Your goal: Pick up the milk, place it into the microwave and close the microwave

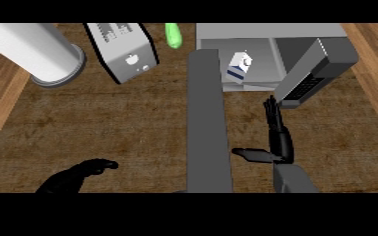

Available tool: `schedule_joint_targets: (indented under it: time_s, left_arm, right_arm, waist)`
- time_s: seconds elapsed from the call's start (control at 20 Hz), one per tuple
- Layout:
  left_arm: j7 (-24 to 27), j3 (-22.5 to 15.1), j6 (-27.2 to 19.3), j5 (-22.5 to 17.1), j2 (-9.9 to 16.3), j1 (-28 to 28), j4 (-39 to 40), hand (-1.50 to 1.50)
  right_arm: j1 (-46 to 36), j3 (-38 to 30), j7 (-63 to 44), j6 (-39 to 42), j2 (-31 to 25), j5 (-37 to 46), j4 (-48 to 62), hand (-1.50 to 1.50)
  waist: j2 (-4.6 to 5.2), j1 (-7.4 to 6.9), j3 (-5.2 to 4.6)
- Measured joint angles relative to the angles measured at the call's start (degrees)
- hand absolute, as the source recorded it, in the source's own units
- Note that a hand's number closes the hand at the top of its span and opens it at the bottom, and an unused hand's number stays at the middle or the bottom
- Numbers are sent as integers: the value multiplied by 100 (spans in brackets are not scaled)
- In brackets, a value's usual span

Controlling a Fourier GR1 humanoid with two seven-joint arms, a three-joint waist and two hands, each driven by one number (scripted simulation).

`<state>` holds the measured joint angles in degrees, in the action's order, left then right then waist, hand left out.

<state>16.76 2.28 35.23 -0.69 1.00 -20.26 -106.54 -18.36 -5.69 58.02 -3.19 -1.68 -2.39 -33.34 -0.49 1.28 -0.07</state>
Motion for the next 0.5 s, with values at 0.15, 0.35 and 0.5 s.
schedule_joint_targets:
  time_s: [0.15,0.35,0.5]
  left_arm:
    - [-38,-281,-207,301,-51,215,136,150]
    - [-185,-592,-478,590,-80,684,398,150]
    - [-248,-796,-717,841,-89,1089,678,150]
  right_arm:
    - [592,98,-163,370,-123,-172,-789,150]
    - [1424,201,-547,730,-314,-433,-2014,-150]
    - [1953,191,-893,892,-437,-665,-2873,-150]
  waist:
    - [-1,31,-3]
    - [8,36,-4]
    - [20,9,-1]
